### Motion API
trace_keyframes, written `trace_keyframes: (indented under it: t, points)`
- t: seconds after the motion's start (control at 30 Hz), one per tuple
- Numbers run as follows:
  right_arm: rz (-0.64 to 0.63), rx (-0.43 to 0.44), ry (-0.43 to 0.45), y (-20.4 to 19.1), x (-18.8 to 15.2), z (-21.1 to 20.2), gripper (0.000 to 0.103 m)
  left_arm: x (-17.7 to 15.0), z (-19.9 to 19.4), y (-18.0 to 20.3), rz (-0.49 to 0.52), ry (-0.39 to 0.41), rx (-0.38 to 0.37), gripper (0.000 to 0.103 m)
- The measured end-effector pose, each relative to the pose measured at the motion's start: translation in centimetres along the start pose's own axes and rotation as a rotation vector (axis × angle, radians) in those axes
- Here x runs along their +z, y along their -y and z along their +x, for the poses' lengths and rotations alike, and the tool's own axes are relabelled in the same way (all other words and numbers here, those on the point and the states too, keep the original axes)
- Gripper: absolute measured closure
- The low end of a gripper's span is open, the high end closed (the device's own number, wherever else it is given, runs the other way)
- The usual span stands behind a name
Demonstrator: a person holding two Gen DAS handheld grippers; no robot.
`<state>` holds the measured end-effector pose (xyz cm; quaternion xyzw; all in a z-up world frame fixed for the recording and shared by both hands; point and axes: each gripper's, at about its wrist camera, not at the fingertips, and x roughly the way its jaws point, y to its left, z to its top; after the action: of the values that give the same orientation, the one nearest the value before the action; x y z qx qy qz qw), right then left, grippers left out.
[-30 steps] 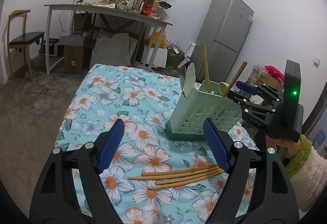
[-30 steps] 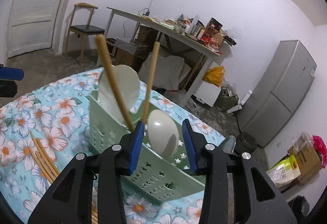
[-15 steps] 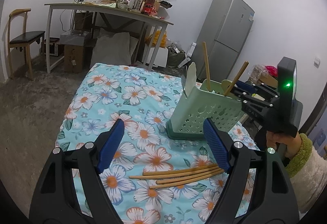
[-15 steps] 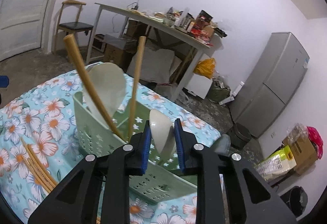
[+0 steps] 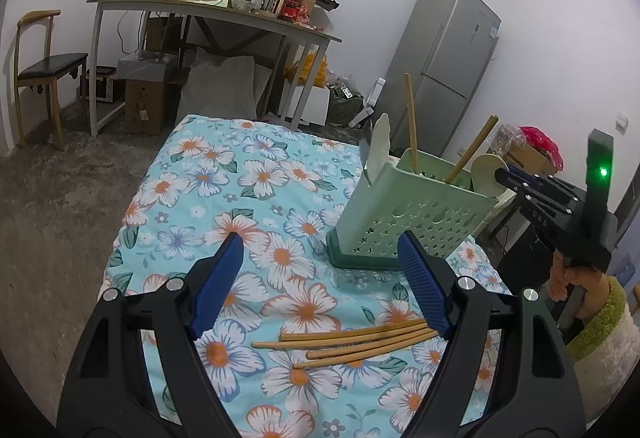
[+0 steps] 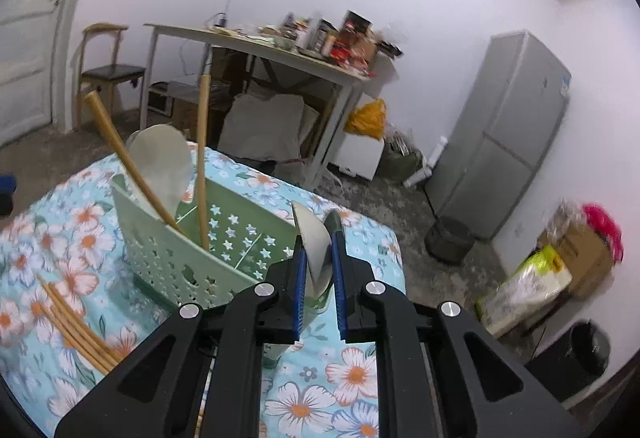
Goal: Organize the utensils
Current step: 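Move both open tools back toward the bamboo chopsticks on the cloth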
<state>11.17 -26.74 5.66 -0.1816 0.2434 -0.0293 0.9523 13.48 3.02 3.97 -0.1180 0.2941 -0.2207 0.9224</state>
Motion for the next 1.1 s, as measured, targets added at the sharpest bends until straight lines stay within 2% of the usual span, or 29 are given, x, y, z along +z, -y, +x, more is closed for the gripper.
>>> trace_keyframes:
  t: [0.23, 0.57, 0.63, 0.7, 0.87, 1.1]
  points:
    - [-0.121, 0.015, 0.026, -1.9, -0.6, -1.3, 0.091, 0.1, 0.2, -0.1, -0.004, -0.003, 0.003, 0.028]
    - [-0.126, 0.051, 0.034, -2.0, -1.1, -2.9, 0.089, -0.1, 0.2, 0.1, 0.003, -0.004, -0.001, 0.028]
    - [-0.102, 0.059, 0.035, -1.8, -1.2, -3.4, 0.087, -0.1, 0.3, 0.4, 0.007, -0.005, -0.001, 0.028]
    - [-0.065, 0.07, 0.038, -1.3, -1.4, -4.1, 0.08, -0.2, 0.4, 0.5, 0.012, -0.007, -0.001, 0.028]
    - [0.09, 0.135, 0.022, 0.1, -2.4, -5.5, 0.068, -0.3, 0.5, 1.0, 0.023, -0.019, -0.004, 0.028]
    - [0.316, 0.225, -0.136, 0.0, -6.8, -5.0, 0.065, -1.2, 0.8, 1.3, 0.046, -0.05, -0.006, 0.028]
